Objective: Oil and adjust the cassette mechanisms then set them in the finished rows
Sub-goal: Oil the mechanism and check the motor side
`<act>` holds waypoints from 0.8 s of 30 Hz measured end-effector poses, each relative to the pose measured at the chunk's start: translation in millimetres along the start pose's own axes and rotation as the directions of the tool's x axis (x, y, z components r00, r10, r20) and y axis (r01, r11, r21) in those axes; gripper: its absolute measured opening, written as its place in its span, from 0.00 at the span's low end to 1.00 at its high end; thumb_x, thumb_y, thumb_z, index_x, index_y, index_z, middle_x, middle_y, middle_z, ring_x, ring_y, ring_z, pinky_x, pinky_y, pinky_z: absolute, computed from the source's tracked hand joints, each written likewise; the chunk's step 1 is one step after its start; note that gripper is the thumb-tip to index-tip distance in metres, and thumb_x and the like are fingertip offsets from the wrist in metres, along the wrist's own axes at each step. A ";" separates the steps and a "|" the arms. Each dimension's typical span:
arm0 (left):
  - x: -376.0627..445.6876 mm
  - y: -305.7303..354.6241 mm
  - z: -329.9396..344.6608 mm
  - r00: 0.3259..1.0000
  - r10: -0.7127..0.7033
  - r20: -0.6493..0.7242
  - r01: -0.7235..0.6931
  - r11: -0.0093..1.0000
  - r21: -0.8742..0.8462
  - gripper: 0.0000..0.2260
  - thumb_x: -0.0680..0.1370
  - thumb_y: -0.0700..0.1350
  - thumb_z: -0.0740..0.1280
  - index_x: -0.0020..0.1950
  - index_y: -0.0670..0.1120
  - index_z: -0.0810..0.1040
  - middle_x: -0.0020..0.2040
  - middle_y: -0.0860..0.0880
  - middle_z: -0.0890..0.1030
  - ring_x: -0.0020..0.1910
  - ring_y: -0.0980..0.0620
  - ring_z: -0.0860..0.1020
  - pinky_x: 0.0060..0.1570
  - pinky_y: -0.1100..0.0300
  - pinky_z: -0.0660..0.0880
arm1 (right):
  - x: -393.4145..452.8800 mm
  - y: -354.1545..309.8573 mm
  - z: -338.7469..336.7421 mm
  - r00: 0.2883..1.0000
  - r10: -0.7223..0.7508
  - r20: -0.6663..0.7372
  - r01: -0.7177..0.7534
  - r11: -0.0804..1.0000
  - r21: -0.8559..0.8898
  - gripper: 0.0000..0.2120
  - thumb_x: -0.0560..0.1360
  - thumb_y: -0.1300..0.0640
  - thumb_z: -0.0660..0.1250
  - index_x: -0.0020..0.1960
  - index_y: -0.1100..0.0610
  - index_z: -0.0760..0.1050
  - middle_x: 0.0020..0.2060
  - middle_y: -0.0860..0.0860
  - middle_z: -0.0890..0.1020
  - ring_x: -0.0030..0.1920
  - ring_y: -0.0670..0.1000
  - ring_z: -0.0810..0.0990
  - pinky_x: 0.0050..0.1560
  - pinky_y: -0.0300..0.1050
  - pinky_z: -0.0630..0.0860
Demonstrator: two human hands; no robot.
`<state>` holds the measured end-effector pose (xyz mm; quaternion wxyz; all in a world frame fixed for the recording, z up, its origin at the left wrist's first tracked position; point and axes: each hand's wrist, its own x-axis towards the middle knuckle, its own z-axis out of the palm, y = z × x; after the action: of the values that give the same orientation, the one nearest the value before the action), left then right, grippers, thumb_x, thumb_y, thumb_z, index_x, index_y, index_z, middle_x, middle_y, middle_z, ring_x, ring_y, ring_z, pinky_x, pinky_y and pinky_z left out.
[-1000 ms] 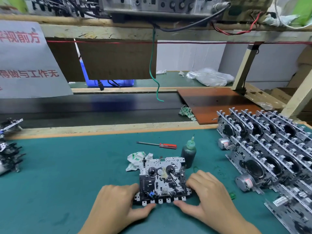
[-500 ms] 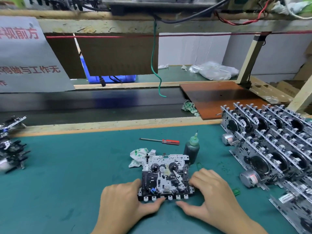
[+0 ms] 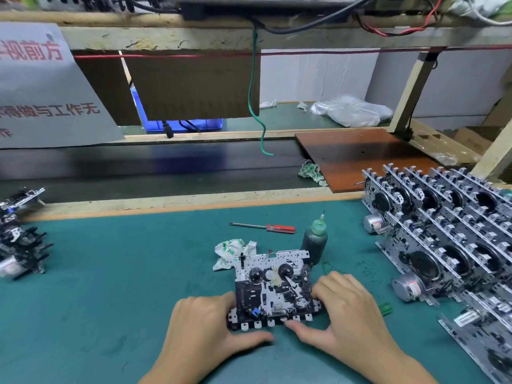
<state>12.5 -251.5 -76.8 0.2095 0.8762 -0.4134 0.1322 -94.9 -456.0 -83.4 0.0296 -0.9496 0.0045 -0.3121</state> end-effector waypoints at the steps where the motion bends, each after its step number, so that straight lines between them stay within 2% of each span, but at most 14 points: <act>1: 0.7 0.8 0.4 0.999 -0.032 -0.007 0.032 0.999 0.014 0.28 0.59 0.77 0.57 0.25 0.53 0.76 0.17 0.54 0.70 0.18 0.55 0.71 0.18 0.66 0.64 | -0.2 1.6 -0.7 0.999 -0.033 0.010 0.033 0.999 0.014 0.23 0.66 0.34 0.64 0.31 0.55 0.72 0.28 0.46 0.71 0.32 0.47 0.69 0.38 0.39 0.64; 3: 0.9 -0.2 1.3 0.998 -0.053 -0.019 0.054 0.998 0.028 0.28 0.60 0.77 0.57 0.24 0.53 0.76 0.17 0.54 0.70 0.18 0.54 0.72 0.18 0.66 0.63 | 0.1 4.1 -2.1 0.996 -0.092 0.021 0.092 0.996 0.005 0.22 0.68 0.36 0.63 0.32 0.55 0.73 0.29 0.46 0.72 0.32 0.48 0.70 0.39 0.39 0.65; 6: 0.2 0.0 -1.1 0.995 -0.096 -0.019 0.097 0.994 0.040 0.29 0.60 0.77 0.56 0.23 0.52 0.74 0.16 0.52 0.70 0.17 0.52 0.72 0.17 0.64 0.62 | 1.3 2.5 -5.4 0.995 -0.080 0.062 0.081 0.997 -0.006 0.22 0.70 0.36 0.62 0.34 0.54 0.76 0.30 0.45 0.75 0.33 0.49 0.74 0.41 0.40 0.66; 7: 0.4 1.3 -1.2 0.992 -0.124 -0.027 0.125 0.991 0.038 0.29 0.60 0.77 0.56 0.22 0.51 0.72 0.15 0.51 0.69 0.16 0.52 0.71 0.17 0.63 0.62 | 2.3 0.9 -6.7 0.996 -0.037 0.079 0.036 0.999 0.009 0.22 0.70 0.35 0.61 0.36 0.54 0.77 0.32 0.45 0.75 0.35 0.48 0.75 0.42 0.40 0.66; 9: 1.6 4.7 -1.0 0.987 -0.154 -0.054 0.155 0.988 0.020 0.27 0.60 0.76 0.56 0.21 0.53 0.68 0.15 0.50 0.67 0.15 0.51 0.70 0.16 0.63 0.61 | 6.3 -2.0 -11.5 0.982 0.169 0.080 -0.177 0.978 0.110 0.21 0.70 0.34 0.59 0.44 0.51 0.78 0.36 0.42 0.76 0.40 0.46 0.74 0.43 0.40 0.66; 10: 2.3 5.7 -0.9 0.985 -0.157 -0.071 0.159 0.987 0.018 0.25 0.60 0.76 0.56 0.21 0.54 0.66 0.15 0.49 0.67 0.15 0.51 0.69 0.16 0.63 0.61 | 10.3 -2.2 -14.3 0.946 0.320 0.057 -0.325 0.924 0.203 0.20 0.71 0.34 0.59 0.47 0.49 0.77 0.38 0.40 0.76 0.42 0.44 0.74 0.45 0.40 0.67; 12: 2.3 5.8 -0.1 0.983 -0.168 -0.073 0.171 0.985 0.031 0.25 0.60 0.76 0.56 0.21 0.54 0.63 0.15 0.48 0.67 0.15 0.52 0.69 0.15 0.62 0.61 | 18.2 1.2 -14.6 0.809 0.587 0.026 -0.547 0.736 0.399 0.16 0.70 0.37 0.65 0.52 0.46 0.71 0.43 0.39 0.75 0.47 0.44 0.73 0.49 0.44 0.71; 14: 2.0 5.8 0.2 0.982 -0.183 -0.043 0.185 0.981 0.050 0.27 0.60 0.76 0.55 0.20 0.53 0.67 0.15 0.49 0.68 0.15 0.52 0.70 0.15 0.62 0.62 | 29.6 8.4 -11.0 0.701 0.704 0.109 -0.649 0.569 0.505 0.22 0.68 0.48 0.72 0.57 0.45 0.65 0.49 0.41 0.74 0.53 0.46 0.73 0.54 0.50 0.72; 16: 1.2 5.4 1.1 0.982 -0.190 -0.020 0.191 0.980 0.063 0.27 0.60 0.76 0.55 0.21 0.54 0.74 0.15 0.49 0.69 0.16 0.53 0.71 0.15 0.63 0.62 | 41.5 13.8 -3.2 0.655 0.705 0.272 -0.710 0.451 0.541 0.30 0.68 0.56 0.75 0.62 0.47 0.61 0.56 0.45 0.73 0.59 0.48 0.71 0.61 0.50 0.70; 18: 1.0 5.3 0.5 0.981 -0.196 -0.002 0.196 0.979 0.060 0.27 0.60 0.76 0.54 0.23 0.55 0.77 0.16 0.50 0.70 0.16 0.54 0.72 0.15 0.64 0.63 | 50.0 15.3 7.8 0.631 0.682 0.370 -0.748 0.409 0.522 0.31 0.68 0.59 0.75 0.65 0.52 0.63 0.59 0.48 0.73 0.61 0.49 0.71 0.62 0.45 0.67; 21: 1.8 6.2 -1.4 0.970 -0.238 0.045 0.235 0.970 0.056 0.29 0.60 0.78 0.51 0.26 0.57 0.79 0.18 0.50 0.72 0.19 0.55 0.74 0.18 0.64 0.65 | 55.4 13.1 18.1 0.638 0.669 0.382 -0.758 0.459 0.464 0.19 0.71 0.59 0.73 0.58 0.56 0.69 0.56 0.52 0.78 0.54 0.49 0.73 0.50 0.39 0.66; 22: 3.2 7.5 -4.2 0.965 -0.257 0.046 0.253 0.964 0.078 0.30 0.59 0.79 0.50 0.29 0.59 0.80 0.20 0.50 0.74 0.22 0.55 0.76 0.20 0.63 0.65 | 55.0 10.6 17.2 0.660 0.659 0.362 -0.739 0.480 0.473 0.16 0.73 0.58 0.71 0.56 0.54 0.69 0.54 0.52 0.79 0.52 0.49 0.74 0.47 0.39 0.65; 24: 2.5 7.7 -6.2 0.961 -0.270 0.056 0.265 0.961 0.077 0.30 0.59 0.79 0.49 0.30 0.60 0.80 0.20 0.50 0.75 0.23 0.56 0.76 0.22 0.66 0.59 | 51.8 1.5 7.9 0.718 0.629 0.299 -0.668 0.499 0.552 0.12 0.76 0.52 0.67 0.57 0.49 0.69 0.51 0.47 0.80 0.51 0.49 0.76 0.46 0.41 0.67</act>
<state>7.6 -254.6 -68.4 0.1814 0.9346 -0.2931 0.0879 -48.5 -458.4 -59.1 0.4577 -0.8192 0.2553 -0.2328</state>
